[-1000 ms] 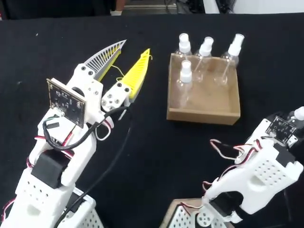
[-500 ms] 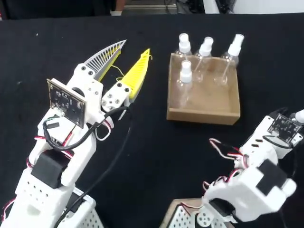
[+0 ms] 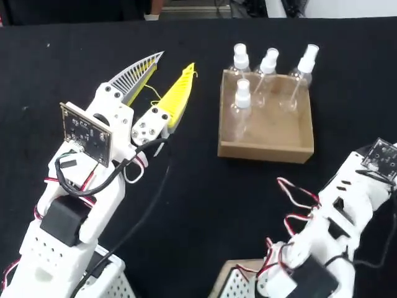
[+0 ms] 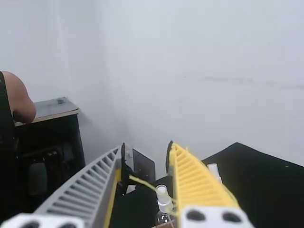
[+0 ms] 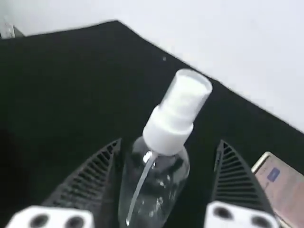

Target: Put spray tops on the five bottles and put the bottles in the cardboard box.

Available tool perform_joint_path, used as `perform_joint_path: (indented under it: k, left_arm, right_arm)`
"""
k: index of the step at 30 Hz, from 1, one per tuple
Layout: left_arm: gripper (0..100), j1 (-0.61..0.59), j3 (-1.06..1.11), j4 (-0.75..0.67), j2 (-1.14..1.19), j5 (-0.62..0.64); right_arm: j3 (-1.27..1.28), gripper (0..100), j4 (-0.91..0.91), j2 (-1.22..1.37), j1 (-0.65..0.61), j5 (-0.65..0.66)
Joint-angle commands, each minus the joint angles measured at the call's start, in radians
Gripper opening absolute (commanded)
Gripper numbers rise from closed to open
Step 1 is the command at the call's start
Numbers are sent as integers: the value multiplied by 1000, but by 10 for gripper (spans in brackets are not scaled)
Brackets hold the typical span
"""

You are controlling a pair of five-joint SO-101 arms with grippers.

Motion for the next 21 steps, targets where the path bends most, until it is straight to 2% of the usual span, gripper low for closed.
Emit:
perform_joint_path:
  k: [1,8,17,21]
  left_arm:
    - [159,-5,-15,-20,-12,-9]
    - [159,-5,-13,-20,-12,-11]
    - [159,-5,-13,-20,-12,-11]
    - [159,-5,-13,-20,-12,-11]
  right_arm:
    - [-44,255,58,-61,15,8]
    - [-179,255,255,-61,9,3]
    - [-206,255,253,-56,8,11]
    - [-275,255,253,36,8,11]
